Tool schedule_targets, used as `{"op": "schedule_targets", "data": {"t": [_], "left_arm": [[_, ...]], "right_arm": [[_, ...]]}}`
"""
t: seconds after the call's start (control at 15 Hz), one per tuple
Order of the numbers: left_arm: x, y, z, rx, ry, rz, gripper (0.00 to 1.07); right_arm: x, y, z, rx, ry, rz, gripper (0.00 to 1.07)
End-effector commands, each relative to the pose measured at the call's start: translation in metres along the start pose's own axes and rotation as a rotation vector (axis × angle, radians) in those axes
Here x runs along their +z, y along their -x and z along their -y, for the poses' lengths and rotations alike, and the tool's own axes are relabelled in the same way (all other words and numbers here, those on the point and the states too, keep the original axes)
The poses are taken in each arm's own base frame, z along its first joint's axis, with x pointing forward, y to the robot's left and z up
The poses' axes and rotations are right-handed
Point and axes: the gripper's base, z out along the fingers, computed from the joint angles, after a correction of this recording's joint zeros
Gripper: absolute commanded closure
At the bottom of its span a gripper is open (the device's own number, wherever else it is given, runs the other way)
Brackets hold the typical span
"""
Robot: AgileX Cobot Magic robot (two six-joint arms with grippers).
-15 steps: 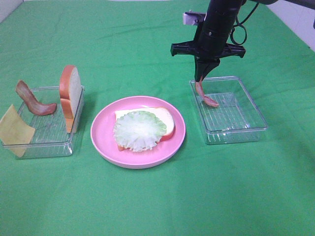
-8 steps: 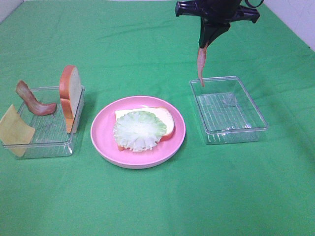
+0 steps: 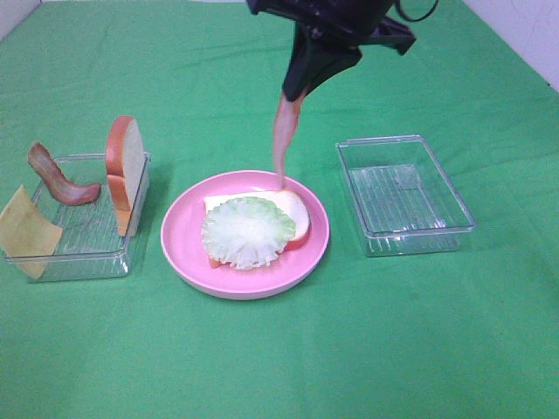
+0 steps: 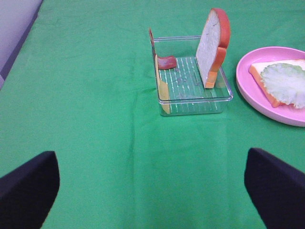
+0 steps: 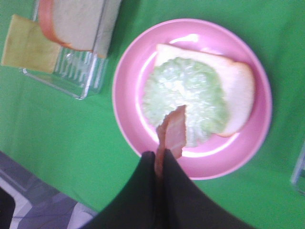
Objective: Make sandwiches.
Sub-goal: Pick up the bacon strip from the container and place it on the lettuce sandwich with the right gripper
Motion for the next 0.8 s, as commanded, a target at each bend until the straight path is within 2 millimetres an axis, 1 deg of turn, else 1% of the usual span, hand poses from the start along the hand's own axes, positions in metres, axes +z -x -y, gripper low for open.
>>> {"op": "schedule_targets", "data": {"t": [0.07, 0.13, 0.2, 0.27, 0.33, 0.4, 0.6, 0.8], "left_arm": [[-0.001, -0.001, 0.001, -0.003, -0.007, 0.011, 0.04], [-0.001, -0.001, 0.001, -0.003, -0.007, 0.011, 0.04], [-0.001, -0.001, 0.001, -0.003, -0.007, 0.011, 0.04], [-0.001, -0.001, 0.001, -0.003, -0.007, 0.011, 0.04], [-0.001, -0.001, 0.001, -0.003, -0.007, 0.011, 0.04], [-0.001, -0.001, 0.001, -0.003, -0.007, 0.011, 0.04], [-0.001, -0.001, 0.001, -0.003, -0.007, 0.011, 0.04], [-0.001, -0.001, 0.001, -0.003, -0.007, 0.011, 0.04]], "right_arm": [[0.029, -0.007, -0.028, -0.062, 0.086, -0.012, 1.07], [0.044, -0.009, -0.044, -0.109, 0.116, -0.014, 1.07], [0.050, -0.010, -0.050, -0.123, 0.130, -0.009, 1.07], [0.069, -0.010, -0.065, -0.150, 0.180, 0.001, 1.07], [0.075, -0.010, -0.068, -0.160, 0.193, 0.003, 1.07], [0.095, -0.006, -0.065, -0.139, 0.228, 0.010, 1.07], [0.123, -0.002, -0.058, -0.114, 0.216, 0.010, 1.07], [0.137, -0.002, -0.051, -0.131, 0.196, -0.003, 1.07]]}}
